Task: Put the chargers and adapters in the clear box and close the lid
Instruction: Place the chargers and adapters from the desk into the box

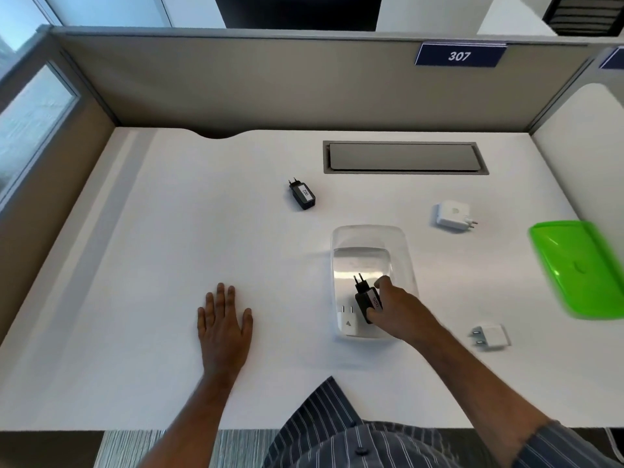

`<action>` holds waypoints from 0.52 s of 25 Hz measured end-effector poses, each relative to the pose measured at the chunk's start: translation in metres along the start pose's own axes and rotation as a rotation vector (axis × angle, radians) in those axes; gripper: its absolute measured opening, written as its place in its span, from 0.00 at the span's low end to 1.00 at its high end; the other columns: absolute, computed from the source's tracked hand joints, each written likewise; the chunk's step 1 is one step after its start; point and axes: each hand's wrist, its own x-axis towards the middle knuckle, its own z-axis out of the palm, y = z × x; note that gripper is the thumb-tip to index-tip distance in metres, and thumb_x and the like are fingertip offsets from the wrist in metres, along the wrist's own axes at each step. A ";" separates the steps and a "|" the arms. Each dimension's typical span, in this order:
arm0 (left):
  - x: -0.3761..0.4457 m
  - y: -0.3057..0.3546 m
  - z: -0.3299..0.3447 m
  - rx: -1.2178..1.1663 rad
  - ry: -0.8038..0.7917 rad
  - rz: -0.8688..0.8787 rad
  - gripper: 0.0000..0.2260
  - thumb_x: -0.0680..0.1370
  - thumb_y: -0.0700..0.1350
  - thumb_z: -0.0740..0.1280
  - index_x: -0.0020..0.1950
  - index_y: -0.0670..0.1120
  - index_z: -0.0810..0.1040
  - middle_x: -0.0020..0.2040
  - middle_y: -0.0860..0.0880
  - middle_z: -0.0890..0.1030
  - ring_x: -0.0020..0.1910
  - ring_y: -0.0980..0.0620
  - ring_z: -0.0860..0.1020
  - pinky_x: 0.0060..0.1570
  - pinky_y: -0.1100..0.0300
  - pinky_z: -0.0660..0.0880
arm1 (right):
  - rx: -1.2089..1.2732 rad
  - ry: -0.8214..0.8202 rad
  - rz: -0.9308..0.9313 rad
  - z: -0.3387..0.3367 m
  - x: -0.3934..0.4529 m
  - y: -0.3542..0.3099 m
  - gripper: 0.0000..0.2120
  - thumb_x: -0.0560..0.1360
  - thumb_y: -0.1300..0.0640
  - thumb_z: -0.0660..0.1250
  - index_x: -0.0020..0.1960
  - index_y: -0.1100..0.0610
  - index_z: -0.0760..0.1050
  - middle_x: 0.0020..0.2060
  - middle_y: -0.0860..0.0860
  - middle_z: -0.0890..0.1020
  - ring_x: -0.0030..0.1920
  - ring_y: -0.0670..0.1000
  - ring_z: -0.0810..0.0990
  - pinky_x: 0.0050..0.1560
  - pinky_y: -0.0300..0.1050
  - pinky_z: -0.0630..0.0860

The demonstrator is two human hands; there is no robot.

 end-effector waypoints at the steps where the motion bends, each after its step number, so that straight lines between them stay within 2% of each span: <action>1: 0.000 0.000 0.000 -0.004 -0.001 -0.001 0.33 0.81 0.60 0.47 0.84 0.46 0.58 0.85 0.46 0.57 0.84 0.43 0.55 0.83 0.43 0.53 | -0.029 -0.013 -0.006 0.002 0.001 -0.001 0.19 0.74 0.49 0.66 0.59 0.56 0.63 0.36 0.48 0.78 0.34 0.52 0.78 0.30 0.45 0.68; 3: 0.000 0.000 0.000 -0.010 -0.003 -0.002 0.33 0.81 0.60 0.47 0.84 0.46 0.58 0.85 0.46 0.57 0.85 0.43 0.54 0.83 0.43 0.52 | -0.064 -0.044 -0.015 0.007 0.002 -0.003 0.21 0.75 0.51 0.65 0.62 0.58 0.61 0.36 0.50 0.77 0.36 0.55 0.78 0.31 0.45 0.68; 6: 0.001 0.000 -0.001 -0.015 -0.003 -0.005 0.33 0.81 0.60 0.47 0.84 0.47 0.58 0.85 0.47 0.57 0.85 0.43 0.55 0.83 0.43 0.52 | -0.083 -0.088 -0.021 0.009 0.004 -0.006 0.24 0.76 0.50 0.65 0.65 0.60 0.60 0.40 0.52 0.78 0.39 0.56 0.78 0.36 0.47 0.71; 8: 0.001 0.000 -0.001 -0.015 0.003 -0.011 0.33 0.81 0.60 0.48 0.84 0.47 0.59 0.85 0.46 0.58 0.84 0.43 0.55 0.82 0.43 0.53 | -0.074 -0.106 -0.026 0.011 0.005 -0.007 0.23 0.77 0.48 0.66 0.62 0.59 0.61 0.39 0.50 0.76 0.40 0.55 0.77 0.37 0.47 0.70; 11: 0.000 0.000 0.000 -0.003 0.003 -0.009 0.32 0.81 0.59 0.48 0.84 0.47 0.59 0.85 0.46 0.57 0.84 0.43 0.55 0.82 0.43 0.53 | -0.072 -0.116 -0.033 0.012 0.007 -0.004 0.18 0.77 0.47 0.66 0.56 0.57 0.62 0.38 0.49 0.75 0.40 0.54 0.77 0.33 0.46 0.67; 13: 0.000 0.000 0.000 0.004 0.004 -0.007 0.32 0.82 0.59 0.49 0.84 0.46 0.59 0.85 0.46 0.57 0.84 0.43 0.55 0.82 0.43 0.53 | -0.058 -0.123 -0.029 0.011 0.009 -0.002 0.16 0.77 0.48 0.66 0.55 0.56 0.65 0.41 0.51 0.79 0.41 0.55 0.78 0.36 0.47 0.71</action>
